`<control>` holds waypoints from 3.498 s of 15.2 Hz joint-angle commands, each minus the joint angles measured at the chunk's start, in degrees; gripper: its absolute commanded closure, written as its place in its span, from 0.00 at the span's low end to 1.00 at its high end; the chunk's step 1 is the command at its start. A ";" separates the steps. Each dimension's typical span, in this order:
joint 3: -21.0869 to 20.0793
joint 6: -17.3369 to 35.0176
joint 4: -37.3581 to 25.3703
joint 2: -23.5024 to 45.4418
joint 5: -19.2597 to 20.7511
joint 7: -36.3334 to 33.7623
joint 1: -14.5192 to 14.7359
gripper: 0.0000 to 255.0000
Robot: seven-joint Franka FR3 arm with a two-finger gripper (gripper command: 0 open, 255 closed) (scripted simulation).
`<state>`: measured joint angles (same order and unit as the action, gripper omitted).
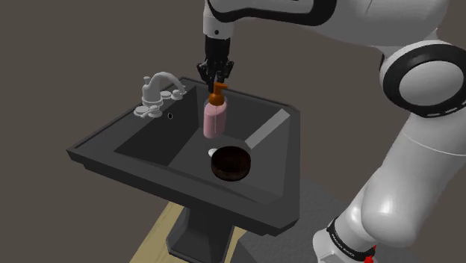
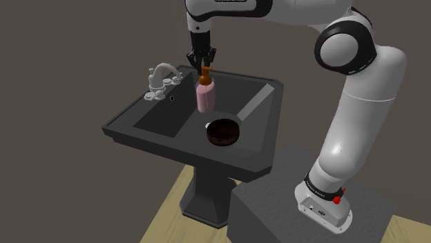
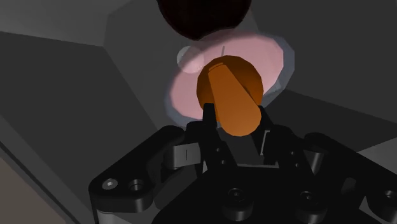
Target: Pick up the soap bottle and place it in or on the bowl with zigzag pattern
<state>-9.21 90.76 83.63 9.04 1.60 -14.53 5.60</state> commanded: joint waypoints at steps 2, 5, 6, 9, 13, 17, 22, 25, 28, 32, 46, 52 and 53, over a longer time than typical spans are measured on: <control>0.20 0.65 7.58 -7.05 -1.10 0.74 -0.62 1.00; 0.68 -0.02 13.49 -13.71 -2.08 1.76 -1.09 1.00; 0.88 -0.40 15.25 -15.86 -2.36 2.10 -1.20 1.00; 1.47 -1.75 19.51 -21.52 -3.01 3.03 -1.42 1.00; 1.48 1.39 23.29 -22.17 -3.10 3.09 -1.37 1.00; 1.45 4.50 26.84 -22.60 -3.17 3.13 -1.34 1.00; 1.40 8.36 30.95 -22.86 -3.23 3.16 -1.29 1.00; 1.36 10.67 33.27 -22.86 -3.26 3.17 -1.27 1.00; 1.31 12.98 35.47 -22.75 -3.27 3.16 -1.24 1.00; 1.23 16.07 38.24 -22.43 -3.27 3.13 -1.21 1.00; 1.31 18.98 41.01 -22.30 -3.28 3.27 -1.20 0.00; 1.31 13.49 35.72 -22.50 -3.24 3.11 -1.19 0.00; 1.34 11.97 34.25 -22.54 -3.23 3.11 -1.21 0.00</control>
<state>-7.86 104.33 118.57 -12.68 -1.52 -11.38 4.33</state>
